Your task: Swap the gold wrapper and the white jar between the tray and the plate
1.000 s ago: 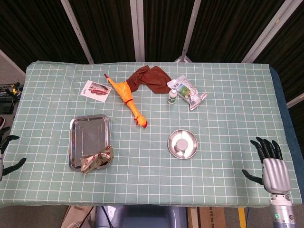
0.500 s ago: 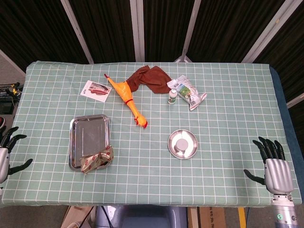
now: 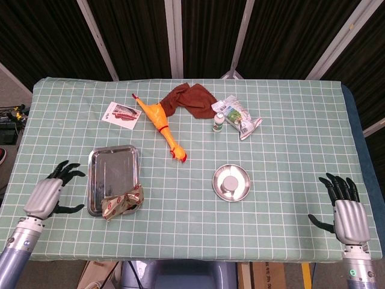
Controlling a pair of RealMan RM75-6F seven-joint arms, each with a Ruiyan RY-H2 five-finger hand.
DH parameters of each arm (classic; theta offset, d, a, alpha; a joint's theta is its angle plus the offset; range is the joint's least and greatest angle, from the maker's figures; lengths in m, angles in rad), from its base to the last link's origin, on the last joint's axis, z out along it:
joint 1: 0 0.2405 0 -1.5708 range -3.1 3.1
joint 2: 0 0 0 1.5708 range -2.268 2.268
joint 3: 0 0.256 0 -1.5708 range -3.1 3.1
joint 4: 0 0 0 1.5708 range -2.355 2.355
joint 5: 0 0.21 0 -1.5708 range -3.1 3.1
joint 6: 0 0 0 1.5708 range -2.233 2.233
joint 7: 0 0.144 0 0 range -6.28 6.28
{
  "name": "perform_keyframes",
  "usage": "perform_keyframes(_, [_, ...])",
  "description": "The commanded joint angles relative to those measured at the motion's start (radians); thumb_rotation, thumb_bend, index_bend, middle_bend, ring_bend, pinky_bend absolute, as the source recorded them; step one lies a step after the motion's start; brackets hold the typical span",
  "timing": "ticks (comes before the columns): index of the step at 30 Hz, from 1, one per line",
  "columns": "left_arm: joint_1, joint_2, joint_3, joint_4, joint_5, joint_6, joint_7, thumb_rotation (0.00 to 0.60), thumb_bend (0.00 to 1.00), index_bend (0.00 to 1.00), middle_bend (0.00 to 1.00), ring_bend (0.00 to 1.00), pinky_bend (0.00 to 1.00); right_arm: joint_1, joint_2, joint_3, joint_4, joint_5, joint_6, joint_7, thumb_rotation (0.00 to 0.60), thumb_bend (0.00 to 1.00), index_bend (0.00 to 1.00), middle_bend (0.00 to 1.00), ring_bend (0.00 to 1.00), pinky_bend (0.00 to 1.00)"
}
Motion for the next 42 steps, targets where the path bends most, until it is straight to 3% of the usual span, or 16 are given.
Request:
perform_keyframes(1, [-0.044, -0.019, -0.002, -0.053, -0.041, -0.046, 0.062, 0.600, 0.04, 0.28, 0.11, 0.02, 0.23, -0.001, 0.003, 0.000, 0.000, 0.001, 0.001, 0.006, 0.600, 0.07, 0.19, 0.13, 0.10, 0.00])
perform_keyframes(9, [-0.080, -0.091, 0.013, -0.084, -0.125, -0.058, 0.213, 0.600, 0.04, 0.28, 0.11, 0.02, 0.23, -0.007, 0.016, 0.006, -0.005, 0.002, 0.012, 0.032, 0.600, 0.07, 0.19, 0.13, 0.10, 0.00])
perform_keyframes(13, [-0.088, -0.183, 0.022, -0.043, -0.178, -0.027, 0.304, 0.600, 0.04, 0.28, 0.11, 0.02, 0.23, -0.008, 0.020, 0.006, -0.006, 0.002, 0.013, 0.041, 0.600, 0.07, 0.19, 0.13, 0.10, 0.00])
perform_keyframes(17, [-0.122, -0.253, 0.030, 0.015, -0.226, -0.082, 0.327, 0.600, 0.04, 0.28, 0.12, 0.02, 0.23, -0.011, 0.023, 0.010, -0.007, 0.006, 0.018, 0.046, 0.600, 0.07, 0.19, 0.13, 0.10, 0.00])
perform_keyframes(24, [-0.148, -0.338, 0.033, 0.098, -0.235, -0.083, 0.350, 0.600, 0.05, 0.28, 0.15, 0.06, 0.24, -0.012, 0.027, 0.010, -0.009, 0.006, 0.019, 0.053, 0.600, 0.07, 0.19, 0.13, 0.10, 0.00])
perform_keyframes(28, [-0.153, -0.363, 0.040, 0.134, -0.203, -0.075, 0.333, 0.600, 0.13, 0.30, 0.25, 0.18, 0.33, -0.013, 0.030, 0.010, -0.012, 0.007, 0.019, 0.057, 0.600, 0.07, 0.19, 0.13, 0.10, 0.00])
perform_keyframes(35, [-0.153, -0.382, 0.043, 0.170, -0.156, -0.038, 0.322, 0.600, 0.42, 0.40, 0.47, 0.40, 0.54, -0.014, 0.032, 0.014, -0.013, 0.016, 0.018, 0.062, 0.600, 0.07, 0.19, 0.13, 0.10, 0.00])
perform_keyframes(42, [-0.159, -0.327, 0.042, 0.117, -0.193, -0.033, 0.386, 0.600, 0.50, 0.44, 0.51, 0.43, 0.58, -0.011, 0.034, 0.011, -0.016, 0.018, 0.005, 0.064, 0.600, 0.07, 0.19, 0.13, 0.10, 0.00])
